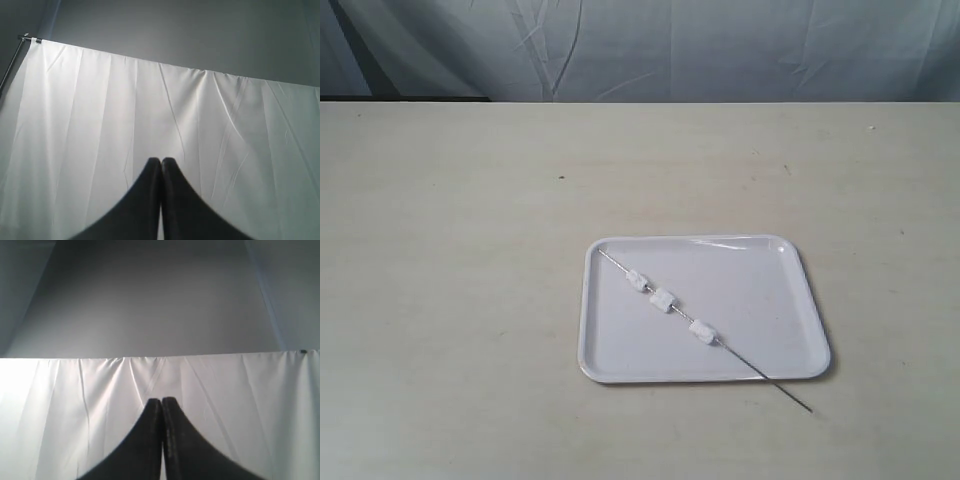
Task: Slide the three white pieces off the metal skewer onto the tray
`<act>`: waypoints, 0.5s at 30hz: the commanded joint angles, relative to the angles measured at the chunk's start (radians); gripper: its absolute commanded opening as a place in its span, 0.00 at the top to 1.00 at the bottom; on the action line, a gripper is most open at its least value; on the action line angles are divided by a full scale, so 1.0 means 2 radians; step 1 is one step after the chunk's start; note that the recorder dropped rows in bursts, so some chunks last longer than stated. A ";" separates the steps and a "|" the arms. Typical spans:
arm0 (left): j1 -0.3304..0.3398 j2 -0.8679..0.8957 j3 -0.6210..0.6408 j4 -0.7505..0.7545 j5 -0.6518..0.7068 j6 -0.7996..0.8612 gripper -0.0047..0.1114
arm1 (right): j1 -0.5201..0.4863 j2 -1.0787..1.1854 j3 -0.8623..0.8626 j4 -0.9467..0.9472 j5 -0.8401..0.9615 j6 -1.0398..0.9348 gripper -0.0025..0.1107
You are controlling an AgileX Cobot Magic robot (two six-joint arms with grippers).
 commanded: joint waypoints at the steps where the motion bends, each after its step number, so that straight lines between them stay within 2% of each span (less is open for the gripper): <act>1: -0.002 -0.002 -0.013 0.008 0.021 -0.010 0.96 | -0.003 -0.001 -0.042 -0.045 0.111 0.072 0.98; 5: -0.002 -0.002 -0.046 0.066 0.118 -0.065 0.96 | -0.003 -0.001 -0.076 -0.050 0.281 0.136 0.98; 8: -0.002 0.018 -0.078 0.208 0.196 -0.183 0.96 | -0.002 0.005 -0.118 -0.049 0.449 0.157 0.98; 10: -0.002 0.041 -0.092 0.331 0.194 -0.276 0.96 | 0.000 0.021 -0.146 -0.049 0.518 0.157 0.98; 12: -0.002 0.069 -0.106 0.431 0.163 -0.367 0.96 | 0.015 0.047 -0.172 -0.038 0.559 0.144 0.98; 15: -0.002 0.129 -0.130 0.554 0.112 -0.465 0.96 | 0.043 0.109 -0.212 0.019 0.629 0.050 0.98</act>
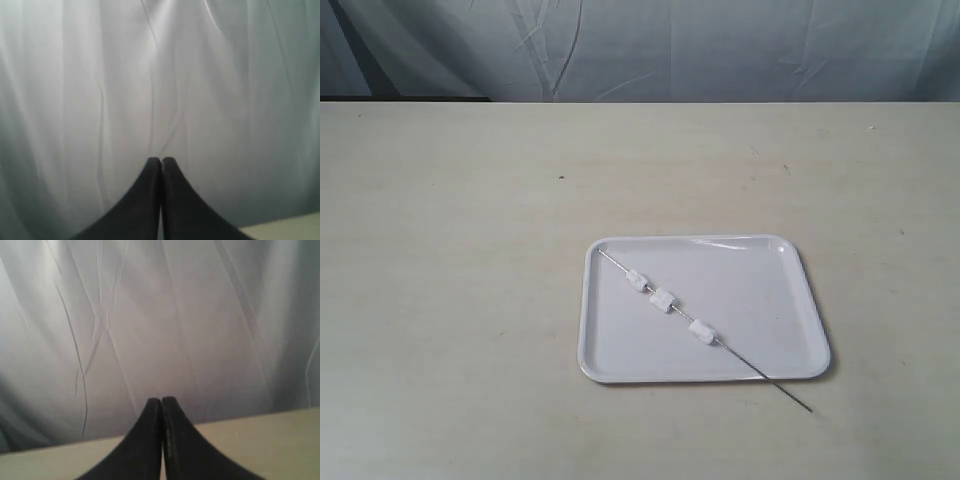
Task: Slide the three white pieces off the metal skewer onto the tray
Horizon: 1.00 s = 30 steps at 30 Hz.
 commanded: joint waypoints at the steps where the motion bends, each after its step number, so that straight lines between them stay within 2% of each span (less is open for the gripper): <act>1: -0.002 0.083 -0.034 0.209 -0.071 -0.163 0.96 | 0.038 0.086 -0.059 0.078 0.121 -0.116 0.98; 5: -0.002 0.170 -0.061 0.392 -0.121 -0.327 0.96 | 0.065 0.188 -0.107 0.163 0.246 -0.238 0.98; 7: -0.002 0.215 -0.061 0.392 -0.135 -0.371 0.96 | 0.076 0.242 -0.117 0.168 0.291 -0.271 0.98; 9: -0.002 0.264 -0.061 0.392 -0.155 -0.371 0.96 | 0.094 0.293 -0.119 0.174 0.305 -0.271 0.98; 15: -0.002 0.395 -0.061 0.392 -0.160 -0.372 0.96 | 0.140 0.439 -0.119 0.187 0.306 -0.287 0.98; 18: -0.006 0.466 -0.066 0.359 -0.184 -0.350 0.96 | 0.158 0.517 -0.121 0.205 0.284 -0.327 0.98; 21: -0.032 0.522 -0.087 0.325 -0.217 -0.313 0.96 | 0.165 0.578 -0.129 0.240 0.265 -0.368 0.98; 25: -0.067 0.577 -0.115 0.302 -0.196 -0.310 0.96 | 0.165 0.637 -0.145 0.244 0.267 -0.391 0.98; 28: -0.086 0.613 -0.129 0.232 -0.192 -0.295 0.95 | 0.165 0.671 -0.161 0.244 0.264 -0.392 0.98; 30: -0.101 0.638 -0.138 0.190 -0.200 -0.270 0.91 | 0.165 0.687 -0.167 0.244 0.264 -0.411 0.96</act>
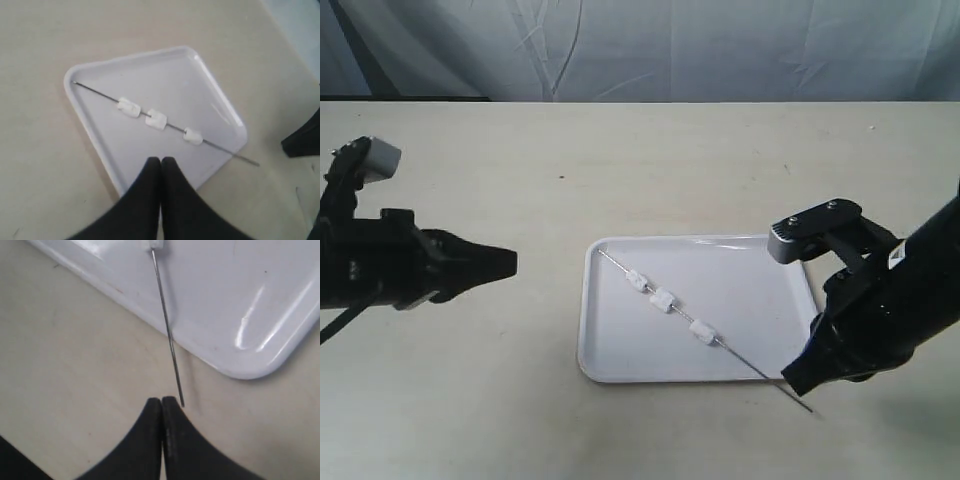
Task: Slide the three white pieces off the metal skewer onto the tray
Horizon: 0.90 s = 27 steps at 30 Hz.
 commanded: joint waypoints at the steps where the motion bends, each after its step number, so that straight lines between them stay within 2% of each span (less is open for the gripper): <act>1: -0.034 0.052 -0.022 -0.094 -0.004 0.045 0.88 | 0.000 0.041 -0.020 0.003 -0.004 -0.032 0.94; 6: -0.079 0.111 -0.040 -0.115 -0.004 0.062 0.69 | 0.000 0.064 -0.030 0.012 0.003 -0.033 0.78; 8: -0.088 0.126 -0.046 -0.116 -0.004 0.064 0.64 | 0.000 0.069 -0.030 0.015 0.005 -0.044 0.72; 13: -0.094 0.147 -0.048 -0.132 -0.015 0.098 0.61 | 0.000 0.086 -0.030 0.020 0.003 -0.077 0.71; 27: -0.094 0.149 -0.048 -0.130 -0.015 0.098 0.61 | 0.000 0.112 -0.026 0.003 0.020 -0.077 0.71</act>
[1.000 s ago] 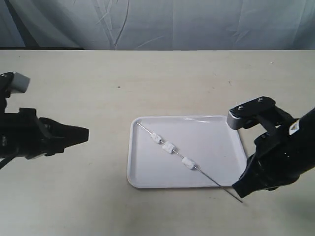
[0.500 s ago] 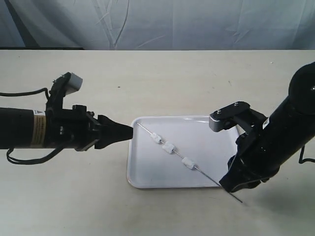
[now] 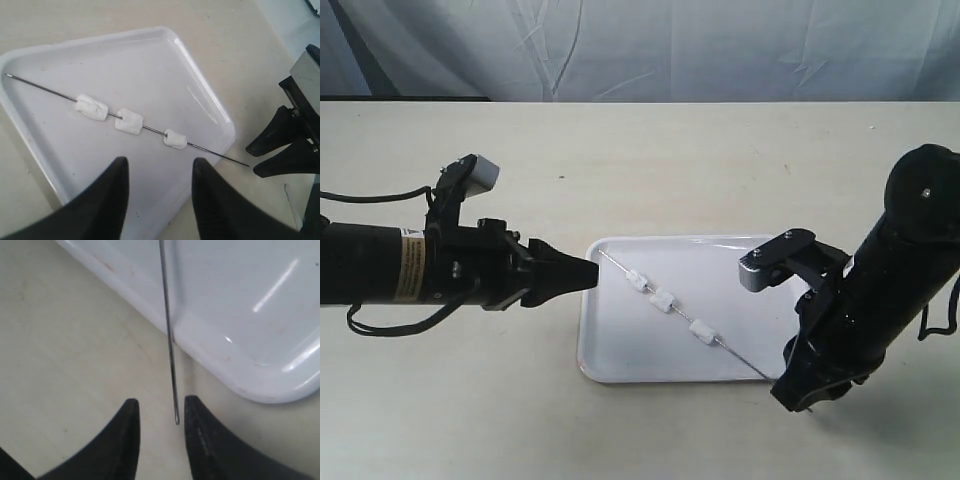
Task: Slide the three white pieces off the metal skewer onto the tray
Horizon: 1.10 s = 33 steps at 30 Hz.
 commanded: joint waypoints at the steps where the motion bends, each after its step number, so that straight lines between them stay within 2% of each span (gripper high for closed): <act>1: -0.002 0.001 -0.002 -0.003 -0.004 0.003 0.61 | 0.000 0.001 0.004 -0.002 0.006 -0.003 0.71; 24: -0.002 0.001 -0.002 0.011 -0.004 0.003 0.61 | 0.000 0.053 0.009 0.011 -0.017 -0.003 0.71; 26: -0.002 0.001 -0.002 0.012 -0.004 0.003 0.61 | 0.000 0.053 0.009 0.016 -0.017 -0.003 0.74; 29: -0.002 0.001 -0.002 0.013 -0.014 0.003 0.61 | 0.000 0.053 0.009 0.018 -0.024 -0.003 0.90; 31: -0.002 0.001 -0.002 0.013 -0.020 0.003 0.61 | 0.000 0.053 0.009 0.018 -0.024 -0.003 0.97; 33: -0.002 0.001 -0.002 0.013 -0.020 0.003 0.61 | 0.000 0.053 0.009 0.018 -0.024 -0.003 0.98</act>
